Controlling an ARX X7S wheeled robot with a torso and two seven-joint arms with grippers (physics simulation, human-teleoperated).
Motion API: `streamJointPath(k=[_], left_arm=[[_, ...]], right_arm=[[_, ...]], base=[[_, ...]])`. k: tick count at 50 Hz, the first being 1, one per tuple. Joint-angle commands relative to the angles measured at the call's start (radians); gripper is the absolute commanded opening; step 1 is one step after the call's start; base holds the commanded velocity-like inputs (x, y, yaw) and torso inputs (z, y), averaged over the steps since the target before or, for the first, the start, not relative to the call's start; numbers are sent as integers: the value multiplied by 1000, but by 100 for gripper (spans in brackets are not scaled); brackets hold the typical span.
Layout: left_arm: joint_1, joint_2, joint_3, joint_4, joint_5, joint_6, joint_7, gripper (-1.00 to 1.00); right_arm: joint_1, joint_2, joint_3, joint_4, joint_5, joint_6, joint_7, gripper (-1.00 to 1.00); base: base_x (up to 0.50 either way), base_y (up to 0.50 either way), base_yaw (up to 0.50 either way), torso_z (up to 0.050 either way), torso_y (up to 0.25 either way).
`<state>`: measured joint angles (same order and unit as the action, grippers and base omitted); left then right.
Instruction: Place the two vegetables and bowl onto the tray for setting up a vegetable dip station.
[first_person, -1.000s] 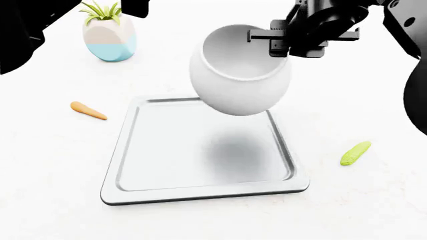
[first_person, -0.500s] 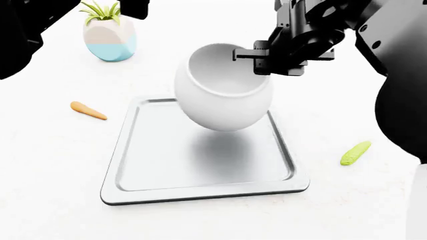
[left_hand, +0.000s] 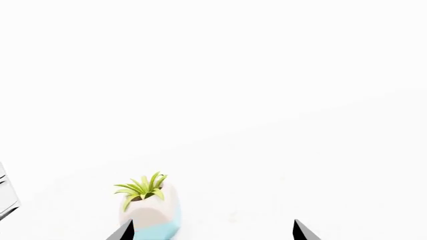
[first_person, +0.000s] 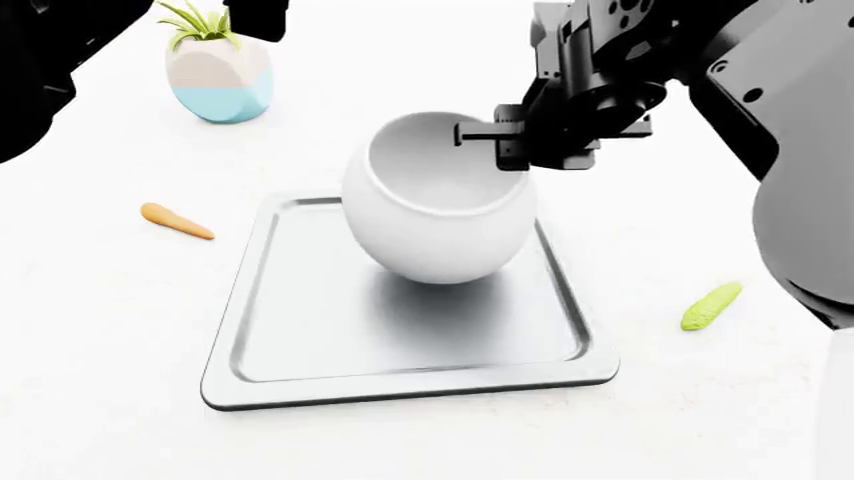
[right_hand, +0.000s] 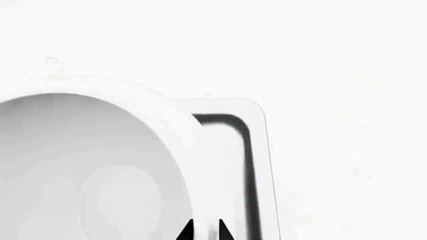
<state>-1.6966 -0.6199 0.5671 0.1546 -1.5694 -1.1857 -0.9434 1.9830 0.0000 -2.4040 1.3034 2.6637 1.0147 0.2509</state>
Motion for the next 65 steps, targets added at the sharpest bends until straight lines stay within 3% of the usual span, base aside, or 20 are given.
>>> streamJointPath(k=[1,2,14,23,27,34,43,44,45,46,48,50,51,53,54,56,58,60,64,65], left_arm=[[-2,-19,-7,11,-19,0,-15,100],[0,-21,-9,13,-22,1,-17,100],[-3,-18,0,9,-12,5,-10,100],[-9,-18,-1,8,-25,4,-21,100],[-11,-11,2,1,-49,-2,-36,100],[-46,1,3,-12,-93,-18,-80,100],[-70,-11,-14,-5,-167,-21,-126,100],[-67,-17,-17,-2,-166,-20,-123,100],[-65,-21,-19,1,-171,-18,-126,100],[-64,-25,-22,4,-176,-18,-127,100],[-62,-31,-22,7,-177,-19,-124,100],[-64,-34,-24,2,-167,-17,-113,100],[-66,-33,-22,0,-164,-17,-109,100],[-69,-31,-21,-5,-149,-15,-94,100],[-73,-29,-19,-8,-146,-17,-90,100],[-74,-28,-15,-7,-137,-18,-83,100],[-118,-13,-5,-51,-134,-35,-74,100],[-118,-18,-5,-47,-139,-37,-75,100],[-126,-27,-10,-43,-153,-39,-87,100],[-124,-28,-10,-41,-153,-37,-88,100]], right_arm=[[2,0,51,5,-19,9,26,-100],[1,0,52,5,-20,10,25,100],[-10,0,103,5,-75,22,17,100],[36,0,41,5,-8,37,-4,100],[90,0,-63,5,74,49,-58,100],[210,12,-395,5,344,91,-83,100],[305,75,-435,0,451,150,61,100],[360,103,-435,-130,455,65,105,100],[373,122,-392,-171,436,43,131,100],[373,189,-242,-223,326,-16,242,100],[373,436,58,-523,124,-195,542,100],[371,552,358,-802,141,-379,797,100],[368,580,496,-876,142,-393,836,100],[365,613,530,-981,162,-401,897,100],[361,641,549,-1049,173,-492,942,100],[366,644,563,-1087,182,-416,999,100],[349,683,583,-1176,168,-560,1054,100],[346,702,590,-1221,162,-589,1083,100],[345,685,550,-1196,257,-371,1168,100],[333,693,561,-1210,266,-398,1158,100]], base=[[0,0,0,0,0],[0,0,0,0,0],[0,0,0,0,0],[0,0,0,0,0],[0,0,0,0,0],[0,0,0,0,0],[0,0,0,0,0],[0,0,0,0,0],[0,0,0,0,0],[0,0,0,0,0],[0,0,0,0,0],[0,0,0,0,0],[0,0,0,0,0],[0,0,0,0,0],[0,0,0,0,0],[0,0,0,0,0],[0,0,0,0,0],[0,0,0,0,0],[0,0,0,0,0],[0,0,0,0,0]])
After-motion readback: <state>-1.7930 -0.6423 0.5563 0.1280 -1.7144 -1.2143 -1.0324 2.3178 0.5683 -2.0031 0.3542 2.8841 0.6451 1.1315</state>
